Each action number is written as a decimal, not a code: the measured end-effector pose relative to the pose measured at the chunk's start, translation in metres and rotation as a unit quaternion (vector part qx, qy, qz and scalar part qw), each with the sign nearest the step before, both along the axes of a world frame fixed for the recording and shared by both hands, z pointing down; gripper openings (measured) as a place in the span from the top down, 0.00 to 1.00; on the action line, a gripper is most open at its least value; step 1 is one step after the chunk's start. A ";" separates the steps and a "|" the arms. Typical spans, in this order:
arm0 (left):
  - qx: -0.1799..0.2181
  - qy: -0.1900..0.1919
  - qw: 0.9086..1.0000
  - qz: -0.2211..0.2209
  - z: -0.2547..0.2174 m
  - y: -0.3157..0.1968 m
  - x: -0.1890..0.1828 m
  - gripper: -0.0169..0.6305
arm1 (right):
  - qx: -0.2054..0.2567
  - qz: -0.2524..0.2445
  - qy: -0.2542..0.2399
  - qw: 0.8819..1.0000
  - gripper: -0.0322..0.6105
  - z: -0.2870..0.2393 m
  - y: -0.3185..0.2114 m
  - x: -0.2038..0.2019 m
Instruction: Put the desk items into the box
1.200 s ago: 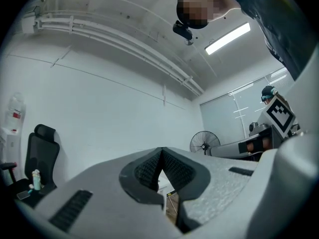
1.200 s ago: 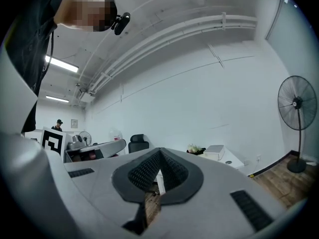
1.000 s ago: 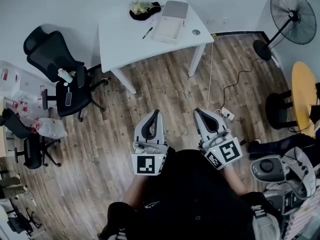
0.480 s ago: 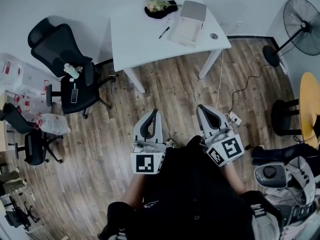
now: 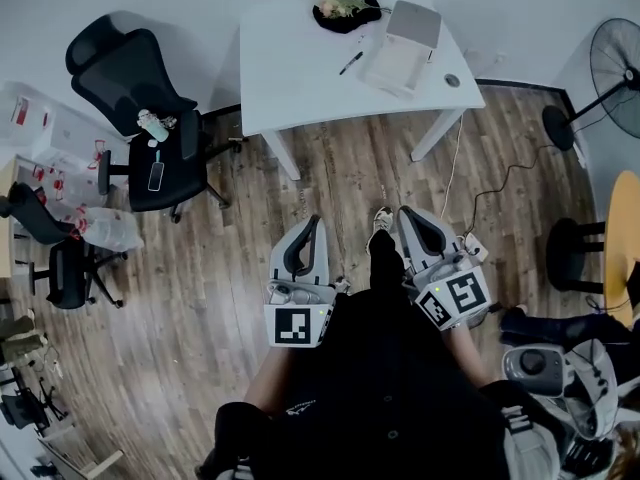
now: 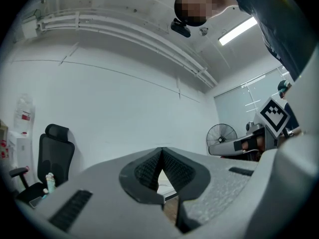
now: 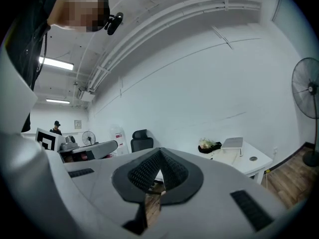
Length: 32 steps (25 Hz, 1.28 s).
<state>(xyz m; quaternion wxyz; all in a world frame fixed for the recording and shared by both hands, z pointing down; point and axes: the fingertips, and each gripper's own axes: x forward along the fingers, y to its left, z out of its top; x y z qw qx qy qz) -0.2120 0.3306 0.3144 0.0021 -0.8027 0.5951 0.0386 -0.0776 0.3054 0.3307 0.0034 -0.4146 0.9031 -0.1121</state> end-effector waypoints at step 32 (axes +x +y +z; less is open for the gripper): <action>0.006 -0.030 0.991 -0.129 -0.009 -0.262 0.047 0.96 | 0.017 -0.137 0.003 0.990 0.95 -0.008 -0.310 0.025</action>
